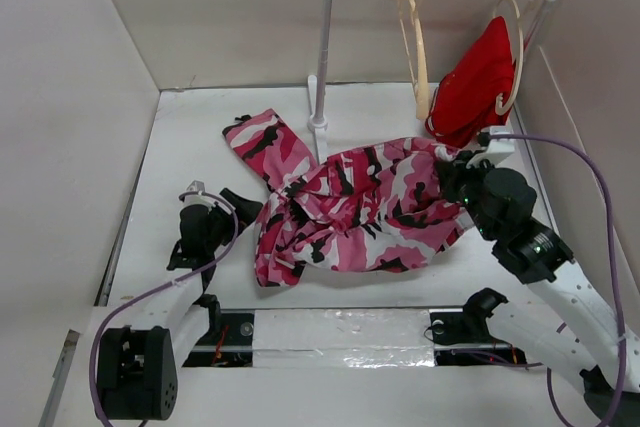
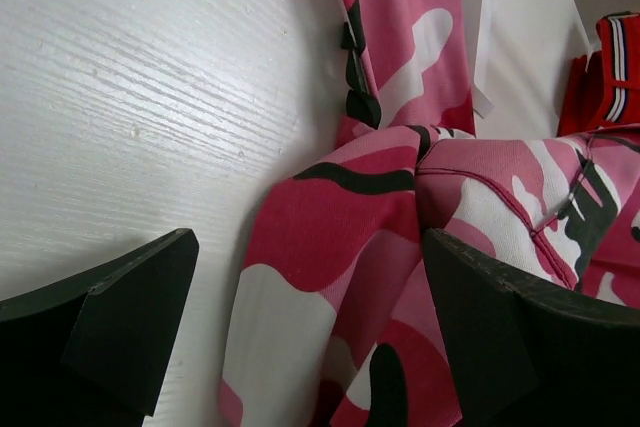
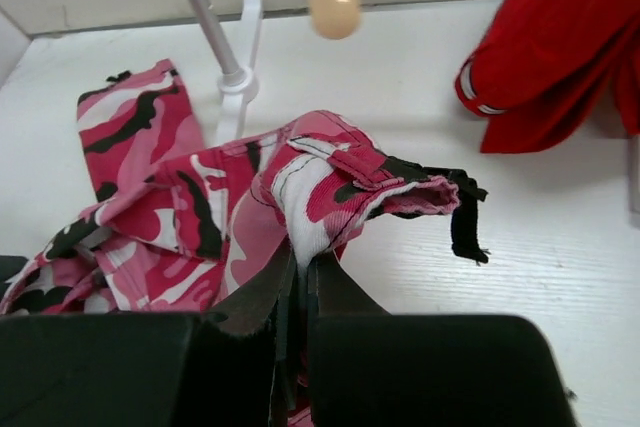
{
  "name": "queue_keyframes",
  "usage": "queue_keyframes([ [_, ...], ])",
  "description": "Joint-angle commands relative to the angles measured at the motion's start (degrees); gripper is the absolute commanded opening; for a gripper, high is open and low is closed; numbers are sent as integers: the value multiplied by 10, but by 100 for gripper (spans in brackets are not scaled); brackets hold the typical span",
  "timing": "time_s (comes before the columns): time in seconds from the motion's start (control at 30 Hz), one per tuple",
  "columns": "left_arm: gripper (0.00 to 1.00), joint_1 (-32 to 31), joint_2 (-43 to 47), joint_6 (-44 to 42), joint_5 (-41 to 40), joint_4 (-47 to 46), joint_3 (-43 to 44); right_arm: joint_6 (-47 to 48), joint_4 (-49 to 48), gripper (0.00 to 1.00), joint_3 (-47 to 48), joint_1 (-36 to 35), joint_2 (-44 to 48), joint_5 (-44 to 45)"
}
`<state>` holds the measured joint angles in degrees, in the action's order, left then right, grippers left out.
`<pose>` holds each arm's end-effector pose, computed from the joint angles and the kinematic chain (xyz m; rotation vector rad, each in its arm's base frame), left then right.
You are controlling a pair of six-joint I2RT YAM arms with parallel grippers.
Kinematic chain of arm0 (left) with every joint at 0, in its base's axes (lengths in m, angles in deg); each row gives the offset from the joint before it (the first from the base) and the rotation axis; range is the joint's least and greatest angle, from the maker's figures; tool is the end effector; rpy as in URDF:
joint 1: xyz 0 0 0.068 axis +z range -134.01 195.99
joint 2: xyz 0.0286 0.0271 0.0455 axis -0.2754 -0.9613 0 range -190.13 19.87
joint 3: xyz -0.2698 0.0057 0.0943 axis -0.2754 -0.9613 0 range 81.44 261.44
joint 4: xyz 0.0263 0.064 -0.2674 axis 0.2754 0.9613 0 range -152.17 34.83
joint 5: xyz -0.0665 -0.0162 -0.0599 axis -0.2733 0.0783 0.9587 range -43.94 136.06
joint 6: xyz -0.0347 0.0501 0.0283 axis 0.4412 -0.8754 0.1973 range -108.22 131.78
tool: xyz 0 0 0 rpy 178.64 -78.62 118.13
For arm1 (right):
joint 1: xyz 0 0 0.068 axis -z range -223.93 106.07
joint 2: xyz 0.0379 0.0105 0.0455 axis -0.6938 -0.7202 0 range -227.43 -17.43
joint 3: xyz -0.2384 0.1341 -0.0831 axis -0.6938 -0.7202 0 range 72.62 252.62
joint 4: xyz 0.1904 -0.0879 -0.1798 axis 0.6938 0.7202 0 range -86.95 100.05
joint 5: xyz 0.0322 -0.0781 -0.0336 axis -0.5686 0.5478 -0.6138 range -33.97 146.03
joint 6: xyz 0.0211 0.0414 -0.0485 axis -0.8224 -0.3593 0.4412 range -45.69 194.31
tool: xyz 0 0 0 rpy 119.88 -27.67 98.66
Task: Place the trousers on the hanger
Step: Flatten out the trousers at the center of the board.
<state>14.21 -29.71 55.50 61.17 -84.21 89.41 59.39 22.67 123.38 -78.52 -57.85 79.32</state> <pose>0.1929 -0.0199 0.1543 -0.5332 1.9066 -0.7789 0.1571 0.0824 0.3794 0.0032 1.7279 0.2871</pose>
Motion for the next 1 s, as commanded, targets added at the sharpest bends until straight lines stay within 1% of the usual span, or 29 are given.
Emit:
queue_keyframes([
  [0.0,95,-6,-6,-14,30,-7,12,7,-9,0,57,22,51,36],
  [0.07,96,-18,-31,-14,33,-13,15,8,1,0,64,28,59,35],
  [0.17,96,-59,-80,-6,11,-33,25,11,14,0,69,33,56,41],
  [0.2,96,-73,-94,-4,-10,-36,45,10,17,0,68,40,55,43],
  [0.23,96,-100,-121,-2,-24,-36,59,8,19,0,67,40,60,43],
  [0.3,96,-120,-142,16,-63,-49,90,7,22,0,63,45,68,52],
  [0.37,96,-120,-169,34,-82,-72,99,9,28,0,63,51,82,56],
  [0.4,96,-120,-184,48,-113,-94,112,9,31,0,64,51,84,58],
  [0.43,96,-120,-202,50,-125,-97,127,6,36,0,66,51,84,59],
  [0.53,96,-120,-322,51,-141,-76,202,-2,47,0,61,51,85,57],
  [0.6,96,-120,-357,62,-142,-79,239,-3,43,0,56,51,93,52],
  [0.63,95,-120,-385,67,-146,-81,249,-4,42,0,54,51,96,49],
  [0.7,90,-120,-407,71,-170,-78,277,-5,42,0,52,51,103,41],
  [0.73,86,-120,-424,72,-173,-72,288,-6,43,0,51,51,104,39],
  [0.83,58,-120,-446,73,-175,-59,323,-10,44,0,50,51,100,33],
  [0.87,29,-120,-456,72,-173,-55,329,-11,42,0,49,51,99,33],
  [0.9,16,-120,-457,73,-170,-38,335,-11,42,0,48,51,100,36],
  [0.93,6,-113,-454,75,-171,-28,336,-11,42,0,49,51,100,37],
  [0.97,0,-108,-433,78,-171,-21,328,-10,47,0,51,51,101,39],
])
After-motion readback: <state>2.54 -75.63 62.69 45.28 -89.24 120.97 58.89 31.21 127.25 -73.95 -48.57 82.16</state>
